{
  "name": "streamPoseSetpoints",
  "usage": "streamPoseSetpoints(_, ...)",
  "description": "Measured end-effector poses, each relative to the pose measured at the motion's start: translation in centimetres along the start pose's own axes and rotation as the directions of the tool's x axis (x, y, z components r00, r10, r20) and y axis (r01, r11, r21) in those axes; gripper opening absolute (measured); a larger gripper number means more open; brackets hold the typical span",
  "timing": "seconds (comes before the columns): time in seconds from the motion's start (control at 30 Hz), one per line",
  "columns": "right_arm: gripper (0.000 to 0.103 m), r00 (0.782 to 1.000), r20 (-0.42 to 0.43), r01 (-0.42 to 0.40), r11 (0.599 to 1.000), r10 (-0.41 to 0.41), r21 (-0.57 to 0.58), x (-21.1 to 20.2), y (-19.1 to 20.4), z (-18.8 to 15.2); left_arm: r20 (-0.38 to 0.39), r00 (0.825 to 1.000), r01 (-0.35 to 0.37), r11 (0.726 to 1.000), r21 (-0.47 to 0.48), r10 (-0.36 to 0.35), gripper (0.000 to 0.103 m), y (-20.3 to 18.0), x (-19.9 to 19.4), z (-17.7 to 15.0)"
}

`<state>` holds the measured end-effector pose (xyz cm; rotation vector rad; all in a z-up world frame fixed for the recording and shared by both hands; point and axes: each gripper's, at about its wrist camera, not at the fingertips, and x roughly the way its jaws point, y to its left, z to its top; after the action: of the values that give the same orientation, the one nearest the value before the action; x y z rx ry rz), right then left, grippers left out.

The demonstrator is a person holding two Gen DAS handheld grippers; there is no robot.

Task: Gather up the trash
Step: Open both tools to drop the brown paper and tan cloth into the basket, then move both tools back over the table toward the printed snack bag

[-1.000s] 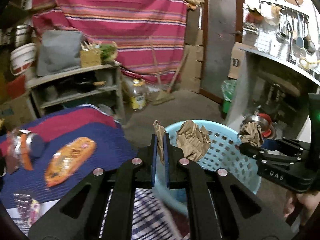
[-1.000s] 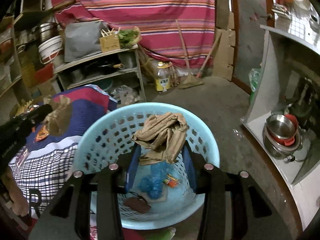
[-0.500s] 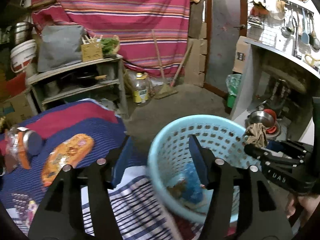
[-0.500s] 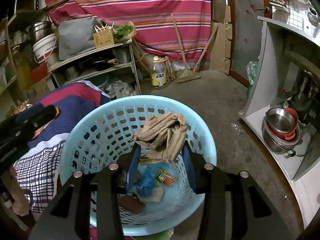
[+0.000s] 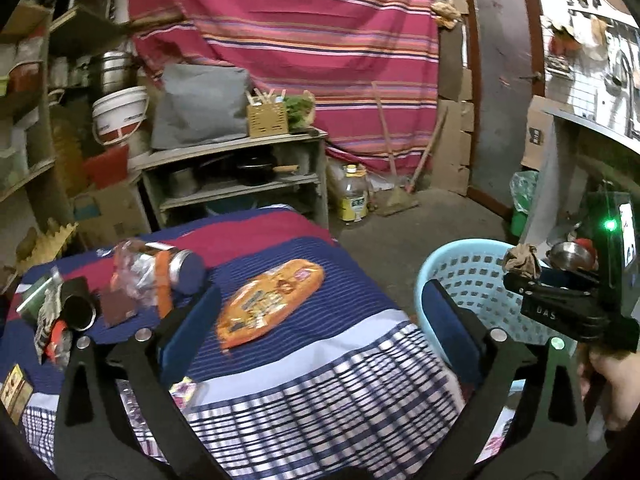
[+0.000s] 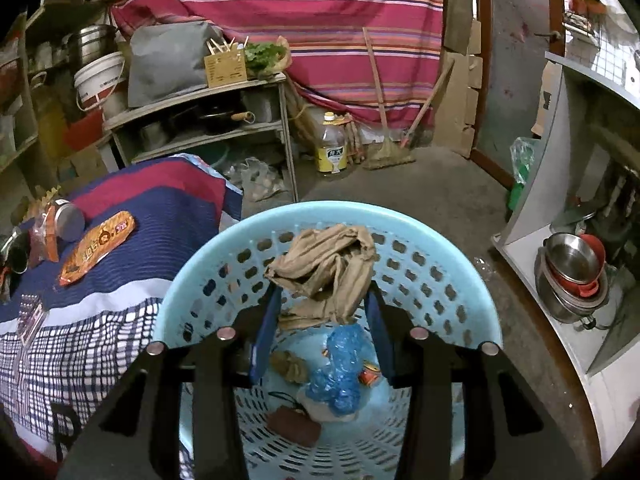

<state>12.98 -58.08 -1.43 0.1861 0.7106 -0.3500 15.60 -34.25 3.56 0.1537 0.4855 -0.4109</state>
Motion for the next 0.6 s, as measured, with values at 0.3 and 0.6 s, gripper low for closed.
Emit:
streamPoseSetpoints(0.3,0.082,1.0,0.021,0.018,1.0,-0.018,-0.025,-1.2,3.6,-0.9,0.014,0.998,-0.054,0.998,-0.031,0.054,0.097,4.2,-1.1,0.0)
streamPoseSetpoints(0.6,0.086,0.994,0.078,-0.067,0.996,0.072,-0.066,-4.0,10.2,-0.2,0.02,0.991,-0.129,0.988,-0.087,0.131,0.097,9.8,-2.5,0.2)
